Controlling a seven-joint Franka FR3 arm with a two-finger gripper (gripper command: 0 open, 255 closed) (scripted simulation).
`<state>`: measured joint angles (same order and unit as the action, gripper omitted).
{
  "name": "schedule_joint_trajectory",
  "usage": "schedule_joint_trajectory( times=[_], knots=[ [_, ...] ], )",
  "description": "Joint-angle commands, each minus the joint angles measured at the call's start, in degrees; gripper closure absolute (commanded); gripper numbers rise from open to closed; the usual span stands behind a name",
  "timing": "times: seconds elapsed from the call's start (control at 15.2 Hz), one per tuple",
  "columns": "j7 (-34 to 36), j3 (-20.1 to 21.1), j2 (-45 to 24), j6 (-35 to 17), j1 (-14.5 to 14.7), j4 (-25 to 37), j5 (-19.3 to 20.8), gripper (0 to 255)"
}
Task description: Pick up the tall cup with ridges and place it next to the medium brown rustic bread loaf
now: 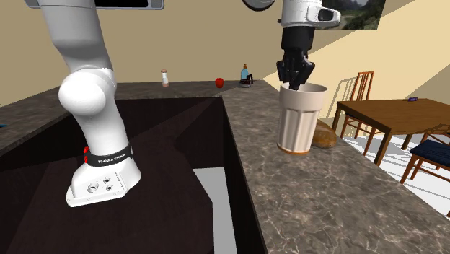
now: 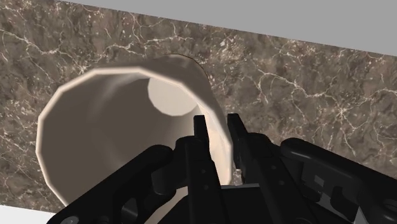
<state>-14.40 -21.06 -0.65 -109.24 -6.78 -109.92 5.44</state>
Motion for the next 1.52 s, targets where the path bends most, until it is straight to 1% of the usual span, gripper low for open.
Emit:
schedule_joint_trajectory(
  times=[0.0,0.4,0.79,1.12,1.45],
  knots=[
    [2.37,1.24,-1.18,0.43,1.26,1.38,-0.50,255],
    [9.11,4.72,-4.89,2.19,4.98,6.12,-1.76,255],
    [15.23,7.72,-10.40,4.69,8.46,13.50,-3.09,255],
    [19.91,9.84,-16.44,7.63,11.15,22.06,-4.13,255],
    [24.21,11.63,-24.17,11.84,13.55,33.67,-5.07,255]
  ],
)
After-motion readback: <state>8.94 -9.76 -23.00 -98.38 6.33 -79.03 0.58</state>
